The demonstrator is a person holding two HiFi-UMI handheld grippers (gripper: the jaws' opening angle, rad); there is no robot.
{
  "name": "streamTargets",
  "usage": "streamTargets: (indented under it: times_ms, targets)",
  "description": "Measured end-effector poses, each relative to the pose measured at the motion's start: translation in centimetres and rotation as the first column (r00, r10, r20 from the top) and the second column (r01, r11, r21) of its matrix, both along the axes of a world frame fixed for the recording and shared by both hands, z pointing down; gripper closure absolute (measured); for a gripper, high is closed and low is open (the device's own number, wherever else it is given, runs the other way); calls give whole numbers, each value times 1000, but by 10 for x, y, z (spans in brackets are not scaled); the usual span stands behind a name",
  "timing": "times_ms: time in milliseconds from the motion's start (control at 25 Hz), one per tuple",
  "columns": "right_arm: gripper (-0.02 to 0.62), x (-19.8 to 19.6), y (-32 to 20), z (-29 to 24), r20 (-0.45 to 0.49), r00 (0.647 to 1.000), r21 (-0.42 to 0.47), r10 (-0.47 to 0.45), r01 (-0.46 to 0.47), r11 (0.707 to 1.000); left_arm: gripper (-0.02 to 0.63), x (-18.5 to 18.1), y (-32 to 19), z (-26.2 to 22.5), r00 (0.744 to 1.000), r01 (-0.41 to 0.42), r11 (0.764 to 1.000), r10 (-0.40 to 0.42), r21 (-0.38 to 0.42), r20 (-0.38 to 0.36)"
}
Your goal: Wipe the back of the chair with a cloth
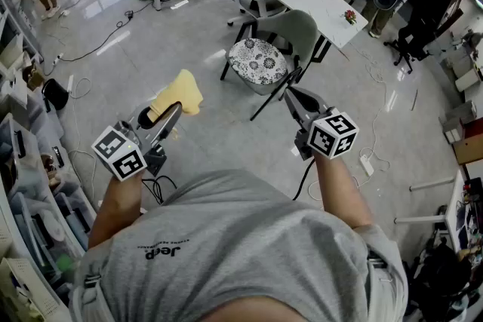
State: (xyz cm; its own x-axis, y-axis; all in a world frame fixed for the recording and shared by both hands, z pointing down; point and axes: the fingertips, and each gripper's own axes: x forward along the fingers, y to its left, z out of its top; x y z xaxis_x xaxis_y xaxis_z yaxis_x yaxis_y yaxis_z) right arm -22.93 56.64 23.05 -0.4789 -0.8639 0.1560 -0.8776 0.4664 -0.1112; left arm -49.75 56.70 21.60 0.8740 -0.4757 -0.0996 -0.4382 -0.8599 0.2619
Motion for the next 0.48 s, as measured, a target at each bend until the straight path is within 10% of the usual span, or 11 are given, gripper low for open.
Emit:
streamTargets:
  times_ms: [480]
  targets:
    - [594,6,-1,-2,1,1000,3,-10,10,1000,476,3,-1,0,1000,9,1000,-9,15,19]
